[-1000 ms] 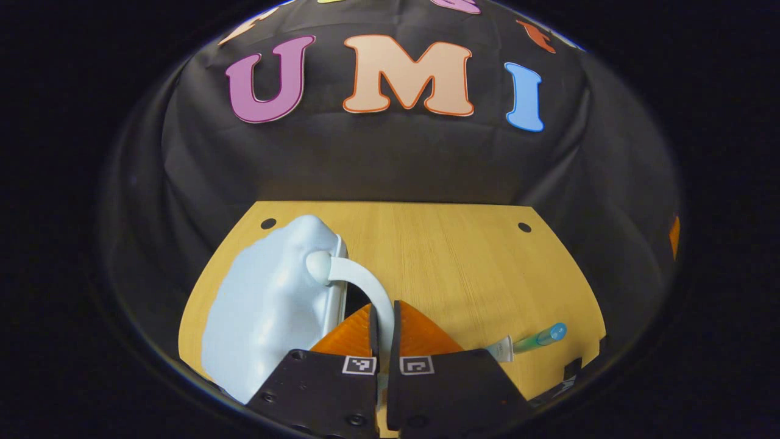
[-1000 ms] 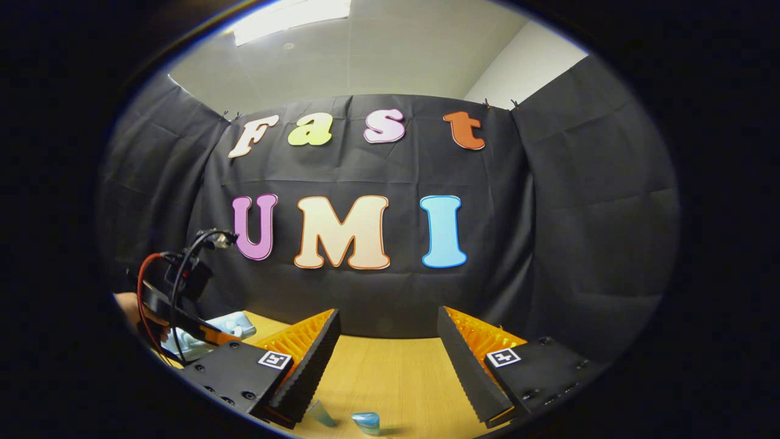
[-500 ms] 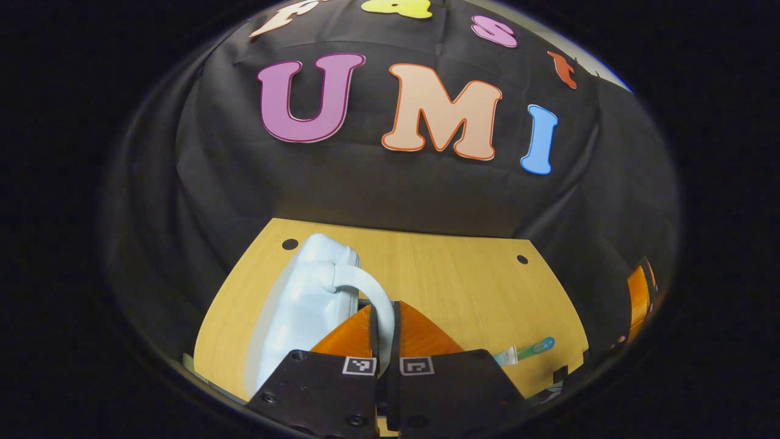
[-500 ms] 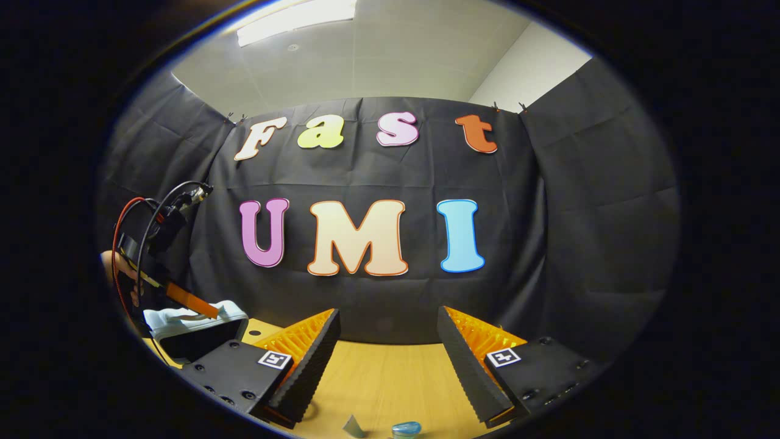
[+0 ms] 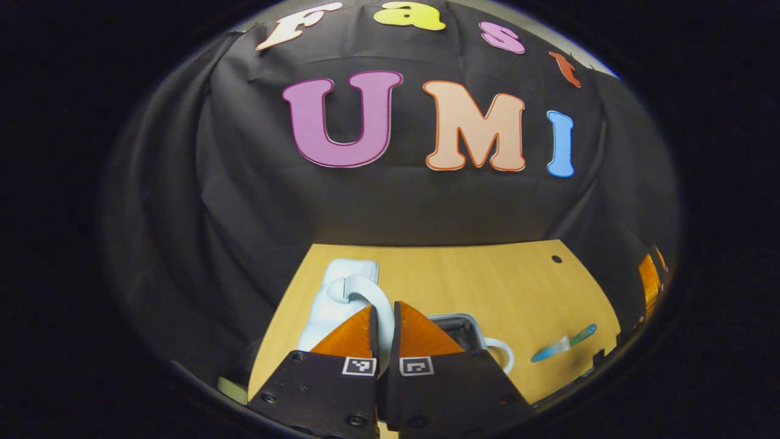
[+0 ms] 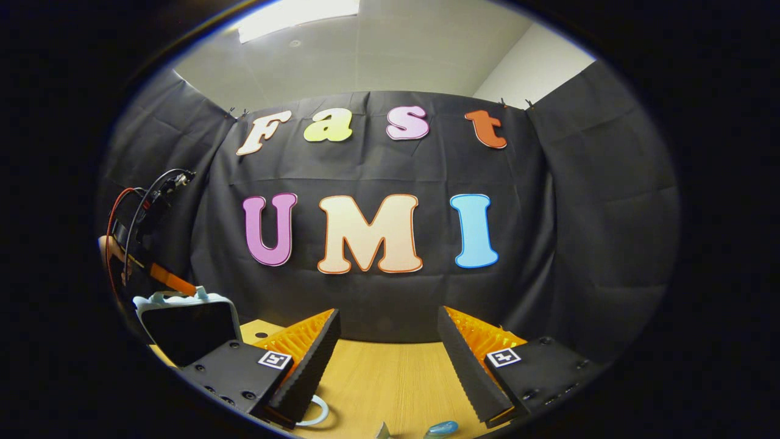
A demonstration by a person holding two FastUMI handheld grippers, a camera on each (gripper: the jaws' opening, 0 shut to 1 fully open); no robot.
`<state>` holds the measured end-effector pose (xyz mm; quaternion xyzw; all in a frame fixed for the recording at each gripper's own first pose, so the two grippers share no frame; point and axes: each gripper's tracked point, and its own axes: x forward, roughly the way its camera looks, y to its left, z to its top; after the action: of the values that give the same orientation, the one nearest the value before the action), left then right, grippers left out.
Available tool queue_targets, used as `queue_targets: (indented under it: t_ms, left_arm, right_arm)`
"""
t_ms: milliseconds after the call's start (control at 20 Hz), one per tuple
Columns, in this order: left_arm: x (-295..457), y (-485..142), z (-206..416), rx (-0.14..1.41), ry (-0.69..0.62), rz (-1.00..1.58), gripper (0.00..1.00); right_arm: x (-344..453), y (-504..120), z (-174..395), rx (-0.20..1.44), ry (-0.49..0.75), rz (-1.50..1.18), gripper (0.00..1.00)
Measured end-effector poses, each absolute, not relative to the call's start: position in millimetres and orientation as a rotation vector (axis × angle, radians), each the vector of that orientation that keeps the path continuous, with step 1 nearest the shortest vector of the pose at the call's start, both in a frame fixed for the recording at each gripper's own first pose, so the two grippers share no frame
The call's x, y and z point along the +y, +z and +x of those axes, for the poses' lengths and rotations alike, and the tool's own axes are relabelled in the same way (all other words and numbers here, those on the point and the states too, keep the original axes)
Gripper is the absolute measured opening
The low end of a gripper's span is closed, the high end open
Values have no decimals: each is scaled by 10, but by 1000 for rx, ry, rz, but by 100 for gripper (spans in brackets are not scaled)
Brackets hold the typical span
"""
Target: First open the suitcase, pack the skin care products into it, and then close the suitcase.
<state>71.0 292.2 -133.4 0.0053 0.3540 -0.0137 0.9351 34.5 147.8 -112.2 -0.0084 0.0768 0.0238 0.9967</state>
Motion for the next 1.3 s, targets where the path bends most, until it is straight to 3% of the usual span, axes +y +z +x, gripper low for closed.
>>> queue_targets:
  t_ms: [550,1300]
  left_arm:
    - [4149,-1496,740,691,88,-2,0]
    - [5448,-2754,435,857,322,-137,0]
  right_arm:
    - [1855,-900,402,96,27,-34,100]
    - [1727,-738,511,79,-41,-101,100]
